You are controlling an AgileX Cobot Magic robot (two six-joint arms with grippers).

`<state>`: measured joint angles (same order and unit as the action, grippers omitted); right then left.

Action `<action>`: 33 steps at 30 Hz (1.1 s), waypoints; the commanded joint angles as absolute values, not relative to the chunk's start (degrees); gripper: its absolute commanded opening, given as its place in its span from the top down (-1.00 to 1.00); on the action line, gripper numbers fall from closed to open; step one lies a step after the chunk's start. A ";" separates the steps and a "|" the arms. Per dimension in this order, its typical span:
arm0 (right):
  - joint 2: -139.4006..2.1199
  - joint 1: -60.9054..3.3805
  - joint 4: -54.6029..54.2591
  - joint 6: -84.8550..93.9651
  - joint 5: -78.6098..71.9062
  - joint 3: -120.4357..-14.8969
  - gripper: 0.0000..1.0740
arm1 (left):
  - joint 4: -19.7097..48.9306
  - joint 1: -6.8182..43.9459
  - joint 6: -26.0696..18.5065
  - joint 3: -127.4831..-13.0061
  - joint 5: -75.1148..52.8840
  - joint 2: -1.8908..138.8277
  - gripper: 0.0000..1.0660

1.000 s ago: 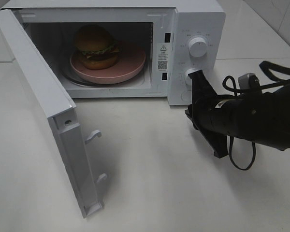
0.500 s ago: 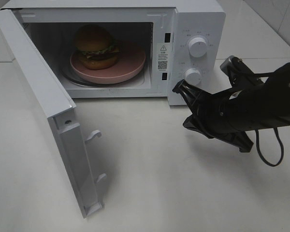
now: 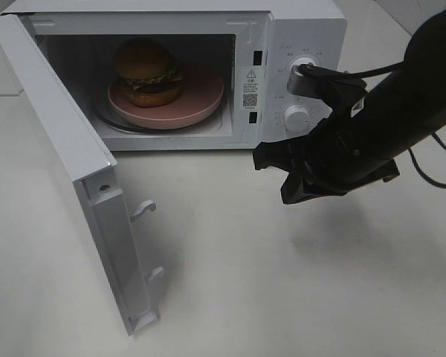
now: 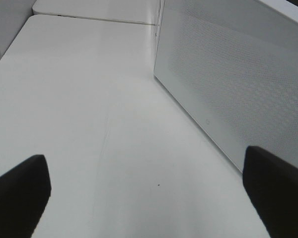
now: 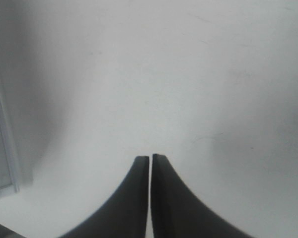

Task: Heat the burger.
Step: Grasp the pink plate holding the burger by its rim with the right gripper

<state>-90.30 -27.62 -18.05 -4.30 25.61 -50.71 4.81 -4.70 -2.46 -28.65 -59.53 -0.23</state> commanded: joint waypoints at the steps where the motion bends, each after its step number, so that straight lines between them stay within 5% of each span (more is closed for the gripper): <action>1: -89.55 -27.39 -13.98 0.97 31.05 -53.00 0.90 | 4.98 -4.81 -2.41 -28.36 -59.42 -1.43 -0.83; 21: -89.55 -27.62 -5.39 55.23 50.08 -62.57 0.72 | 4.98 -4.81 -2.41 -28.36 -59.42 -1.43 -0.83; 27: -89.55 -27.62 -4.53 69.50 49.90 -62.57 0.50 | 4.98 -4.81 -2.41 -28.36 -59.42 -1.43 -0.83; 33: -89.55 -27.62 -4.07 73.80 46.87 -62.57 0.07 | 4.98 -4.81 -2.41 -28.36 -59.42 -1.43 -0.83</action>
